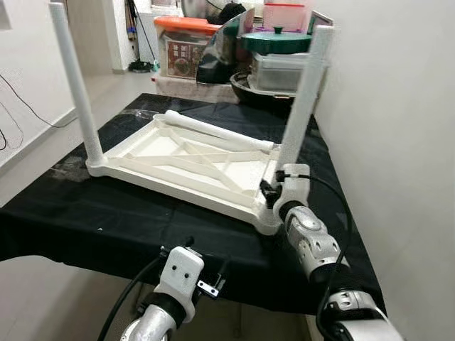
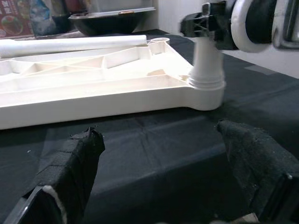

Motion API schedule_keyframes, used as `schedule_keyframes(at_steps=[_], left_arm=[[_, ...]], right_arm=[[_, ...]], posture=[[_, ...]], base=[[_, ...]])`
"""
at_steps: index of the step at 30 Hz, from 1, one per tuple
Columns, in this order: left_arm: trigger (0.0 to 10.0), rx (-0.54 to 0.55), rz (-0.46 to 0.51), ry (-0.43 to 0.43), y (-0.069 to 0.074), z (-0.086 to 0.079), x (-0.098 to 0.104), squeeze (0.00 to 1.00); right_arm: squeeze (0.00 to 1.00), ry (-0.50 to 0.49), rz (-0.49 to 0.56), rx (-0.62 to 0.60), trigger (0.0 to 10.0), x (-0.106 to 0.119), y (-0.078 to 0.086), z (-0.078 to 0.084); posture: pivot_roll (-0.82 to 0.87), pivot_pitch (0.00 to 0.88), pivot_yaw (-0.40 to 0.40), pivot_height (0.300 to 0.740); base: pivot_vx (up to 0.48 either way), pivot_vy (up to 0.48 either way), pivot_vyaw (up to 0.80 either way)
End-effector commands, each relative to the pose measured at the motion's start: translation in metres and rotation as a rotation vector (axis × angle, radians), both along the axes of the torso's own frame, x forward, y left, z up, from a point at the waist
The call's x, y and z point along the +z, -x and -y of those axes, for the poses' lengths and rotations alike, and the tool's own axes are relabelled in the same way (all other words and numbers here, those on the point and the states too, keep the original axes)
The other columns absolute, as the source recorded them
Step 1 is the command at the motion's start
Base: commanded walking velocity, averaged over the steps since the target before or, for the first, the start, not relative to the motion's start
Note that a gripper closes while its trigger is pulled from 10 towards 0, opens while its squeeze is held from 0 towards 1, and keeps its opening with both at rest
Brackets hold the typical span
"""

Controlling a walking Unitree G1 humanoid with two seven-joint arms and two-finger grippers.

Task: Building children table

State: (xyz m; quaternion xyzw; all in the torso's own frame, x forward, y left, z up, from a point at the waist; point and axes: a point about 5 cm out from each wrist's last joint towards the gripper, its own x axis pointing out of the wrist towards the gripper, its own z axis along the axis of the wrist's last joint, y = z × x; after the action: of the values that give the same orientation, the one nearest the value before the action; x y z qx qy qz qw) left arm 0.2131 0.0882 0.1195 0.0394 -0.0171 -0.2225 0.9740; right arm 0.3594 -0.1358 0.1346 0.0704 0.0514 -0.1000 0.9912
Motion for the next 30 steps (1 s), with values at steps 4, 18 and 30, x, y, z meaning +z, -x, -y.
schedule_keyframes(at_steps=[4,18,30], left_arm=[[10.0,-0.008,-0.016,0.002,-0.001,0.002,-0.003,0.0],[10.0,-0.008,-0.014,0.005,-0.002,0.003,-0.003,0.0],[10.0,-0.014,-0.013,0.003,-0.002,0.003,-0.003,0.0]], right_arm=[[0.0,-0.065,-0.093,-0.124,4.6,-0.022,0.014,-0.001],[0.0,-0.155,0.19,0.456,10.0,0.017,-0.006,-0.012],[0.0,-0.127,0.04,1.323,10.0,0.01,0.026,-0.015]], posture=[[0.11,0.0,-0.092,0.74],[0.1,0.0,-0.094,0.74],[0.11,0.0,-0.089,0.74]], base=[[0.0,0.0,0.0],[0.0,0.0,0.0],[0.0,0.0,0.0]])
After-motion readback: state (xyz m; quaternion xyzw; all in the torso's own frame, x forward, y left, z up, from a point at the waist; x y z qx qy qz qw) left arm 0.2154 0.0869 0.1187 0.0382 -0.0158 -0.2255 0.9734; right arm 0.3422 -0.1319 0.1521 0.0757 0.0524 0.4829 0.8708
